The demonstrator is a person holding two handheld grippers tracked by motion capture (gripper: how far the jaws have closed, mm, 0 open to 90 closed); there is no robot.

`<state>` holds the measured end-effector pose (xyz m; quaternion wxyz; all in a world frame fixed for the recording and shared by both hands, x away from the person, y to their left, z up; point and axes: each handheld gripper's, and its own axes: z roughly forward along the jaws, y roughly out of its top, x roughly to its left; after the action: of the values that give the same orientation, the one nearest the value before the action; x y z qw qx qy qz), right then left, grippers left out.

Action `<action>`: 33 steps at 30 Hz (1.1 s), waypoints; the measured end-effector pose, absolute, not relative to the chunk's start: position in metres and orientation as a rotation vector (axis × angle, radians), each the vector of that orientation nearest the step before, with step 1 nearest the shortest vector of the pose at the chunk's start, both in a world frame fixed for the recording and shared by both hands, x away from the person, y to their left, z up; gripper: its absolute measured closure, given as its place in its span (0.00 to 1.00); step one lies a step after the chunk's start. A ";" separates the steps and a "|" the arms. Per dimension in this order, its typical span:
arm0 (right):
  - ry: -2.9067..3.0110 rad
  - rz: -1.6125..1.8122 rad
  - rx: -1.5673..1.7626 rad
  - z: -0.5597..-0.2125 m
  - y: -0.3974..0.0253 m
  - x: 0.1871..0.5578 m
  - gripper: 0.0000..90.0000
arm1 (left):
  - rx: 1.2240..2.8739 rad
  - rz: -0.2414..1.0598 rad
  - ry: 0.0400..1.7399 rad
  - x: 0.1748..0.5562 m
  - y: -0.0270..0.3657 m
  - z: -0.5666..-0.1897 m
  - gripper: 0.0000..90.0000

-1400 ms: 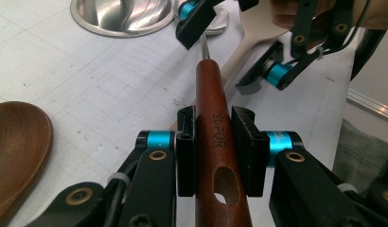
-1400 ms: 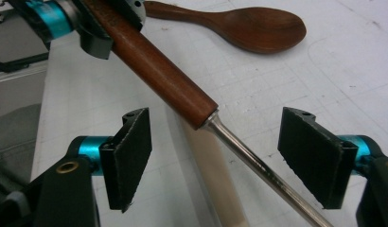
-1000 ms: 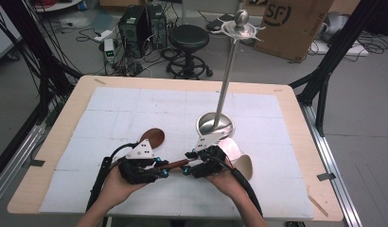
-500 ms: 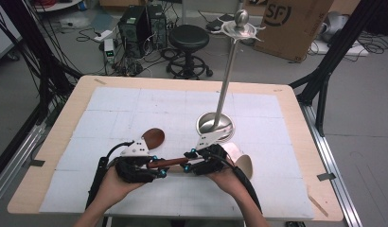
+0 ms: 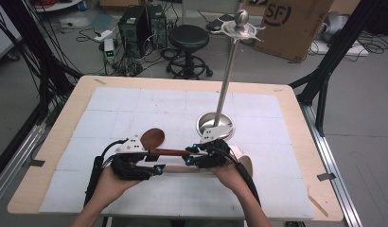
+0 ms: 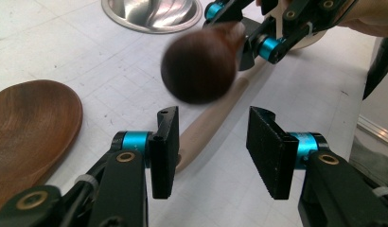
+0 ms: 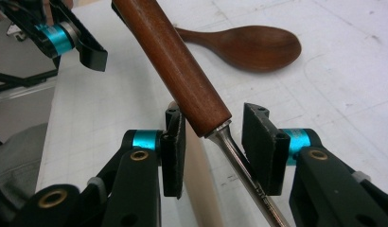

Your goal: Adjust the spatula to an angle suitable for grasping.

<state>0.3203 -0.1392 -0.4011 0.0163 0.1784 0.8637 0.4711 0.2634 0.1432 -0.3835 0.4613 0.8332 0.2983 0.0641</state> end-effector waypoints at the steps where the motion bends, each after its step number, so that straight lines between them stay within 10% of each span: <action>1: 2.679 1.468 0.559 -0.400 -0.140 0.321 0.69 | 2.049 0.158 0.735 0.263 0.143 -0.384 0.61; 33: 2.276 1.794 0.837 -0.331 -0.189 0.356 0.80 | 2.041 0.164 0.736 0.264 0.146 -0.384 0.59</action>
<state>0.3562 -0.1892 -0.3311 0.0624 0.2770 0.7530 0.5936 0.2643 0.1457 -0.3840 0.4644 0.8307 0.2996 0.0668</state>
